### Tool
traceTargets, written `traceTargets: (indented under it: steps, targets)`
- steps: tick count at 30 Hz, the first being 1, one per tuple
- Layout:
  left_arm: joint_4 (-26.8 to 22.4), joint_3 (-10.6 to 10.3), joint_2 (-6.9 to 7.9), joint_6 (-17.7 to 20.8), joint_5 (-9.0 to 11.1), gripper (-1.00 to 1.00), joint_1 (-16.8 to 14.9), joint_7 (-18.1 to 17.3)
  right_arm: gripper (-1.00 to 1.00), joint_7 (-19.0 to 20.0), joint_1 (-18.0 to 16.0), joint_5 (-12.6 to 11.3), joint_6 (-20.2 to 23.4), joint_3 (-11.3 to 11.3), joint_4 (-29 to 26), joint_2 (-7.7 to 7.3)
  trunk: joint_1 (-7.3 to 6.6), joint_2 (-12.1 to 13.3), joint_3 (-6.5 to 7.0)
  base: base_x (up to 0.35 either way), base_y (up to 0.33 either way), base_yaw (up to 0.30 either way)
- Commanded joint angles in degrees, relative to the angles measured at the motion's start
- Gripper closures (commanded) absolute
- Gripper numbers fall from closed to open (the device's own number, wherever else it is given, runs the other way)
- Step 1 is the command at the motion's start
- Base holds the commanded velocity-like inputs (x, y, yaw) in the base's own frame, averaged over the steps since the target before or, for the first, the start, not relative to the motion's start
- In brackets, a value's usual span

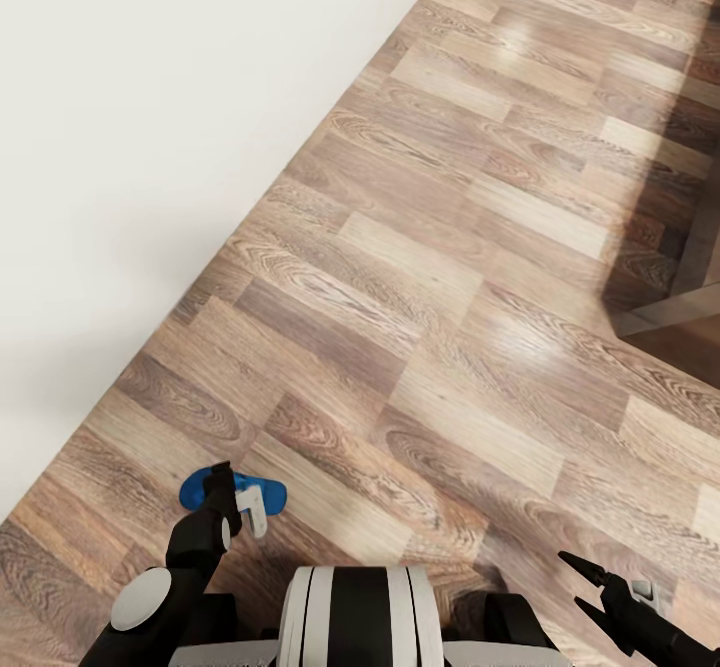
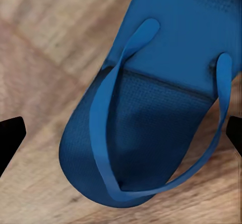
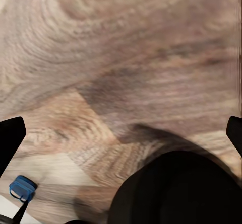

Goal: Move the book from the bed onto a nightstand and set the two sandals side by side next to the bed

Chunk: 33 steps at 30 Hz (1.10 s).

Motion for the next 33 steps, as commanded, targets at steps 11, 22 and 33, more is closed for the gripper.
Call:
traceTargets:
  steps: [11, 22, 33]
  targets:
    - [-0.08, -0.18, 0.06, 0.25, -0.39, -1.00, -0.02, -0.38, -1.00, 0.07, -0.02, -0.11, 0.39, -0.16, 0.01, -0.02, 0.25, -0.15, -2.25, 0.000, 0.000, 0.000]
    - [-0.08, -0.18, 0.06, 0.25, -0.39, -1.00, -0.02, -0.38, -1.00, 0.06, -0.07, -0.11, 0.36, -0.12, 0.01, -0.02, 0.25, -0.15, -2.25, 0.000, 0.000, 0.000]
    - [-0.08, -0.18, 0.06, 0.25, -0.39, -1.00, -0.02, -0.38, -1.00, 0.07, -0.06, -0.11, 0.36, -0.16, 0.01, -0.02, 0.25, -0.15, -2.25, 0.000, 0.000, 0.000]
